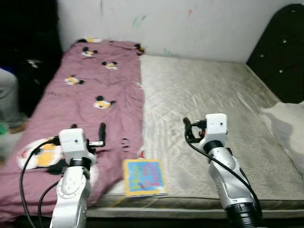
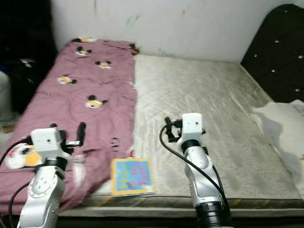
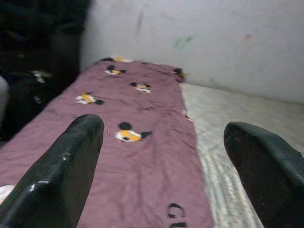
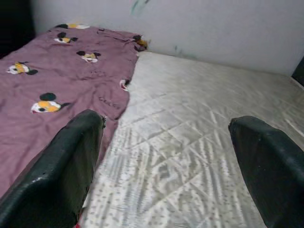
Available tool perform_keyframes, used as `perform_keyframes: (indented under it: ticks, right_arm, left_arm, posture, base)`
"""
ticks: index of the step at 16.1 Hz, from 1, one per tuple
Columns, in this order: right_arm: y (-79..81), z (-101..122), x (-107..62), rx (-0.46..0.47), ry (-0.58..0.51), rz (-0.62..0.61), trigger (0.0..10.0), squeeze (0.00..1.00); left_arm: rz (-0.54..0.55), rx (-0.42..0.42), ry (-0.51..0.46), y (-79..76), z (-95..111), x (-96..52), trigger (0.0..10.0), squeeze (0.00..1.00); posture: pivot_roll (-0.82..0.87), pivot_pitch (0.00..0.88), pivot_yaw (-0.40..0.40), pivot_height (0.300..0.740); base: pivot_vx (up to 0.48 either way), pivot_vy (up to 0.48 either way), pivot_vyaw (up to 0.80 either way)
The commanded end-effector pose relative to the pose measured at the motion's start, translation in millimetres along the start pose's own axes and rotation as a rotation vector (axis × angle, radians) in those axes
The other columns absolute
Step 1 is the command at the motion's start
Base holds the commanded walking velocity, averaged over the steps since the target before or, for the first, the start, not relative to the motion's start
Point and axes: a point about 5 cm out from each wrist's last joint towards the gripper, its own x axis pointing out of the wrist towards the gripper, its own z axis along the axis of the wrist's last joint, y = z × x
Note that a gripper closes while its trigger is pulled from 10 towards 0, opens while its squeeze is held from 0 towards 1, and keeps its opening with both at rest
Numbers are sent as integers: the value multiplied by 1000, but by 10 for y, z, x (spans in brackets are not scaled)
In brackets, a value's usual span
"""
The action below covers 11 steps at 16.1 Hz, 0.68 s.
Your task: Clean up the room
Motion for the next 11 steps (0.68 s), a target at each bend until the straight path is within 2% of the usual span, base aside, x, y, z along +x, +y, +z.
perform_keyframes:
  ticks: [1, 3, 5, 10, 11]
  right_arm:
    - [-116, -59, -22, -8, 21, -35, 10000, 0]
    - [-131, -110, -26, 6, 36, -54, 10000, 0]
    - [-107, -93, -17, 32, 24, -59, 10000, 0]
    - [-172, -124, -47, 30, 43, -82, 10000, 0]
    - [-189, -107, -49, 28, 43, -85, 10000, 0]
  left_arm:
    - [-20, -32, 46, -84, -77, -20, 10000, 0]
    - [-66, -48, 64, -141, -96, -10, 10000, 0]
    - [-95, -28, 44, -191, -58, 33, 10000, 0]
    - [-95, -61, 64, -157, -14, 5, 10000, 0]
    - [-63, -38, 91, -90, -3, -63, 10000, 0]
  posture:
    - [-2, 0, -59, 740]
    - [-4, 0, -54, 740]
    - [-8, 0, -46, 740]
    - [-7, 10, -57, 740]
    - [-6, 45, -58, 740]
  base:
    - [0, 0, 0]
    - [0, 0, 0]
    - [0, 0, 0]
    - [0, 0, 0]
    - [0, 0, -488]
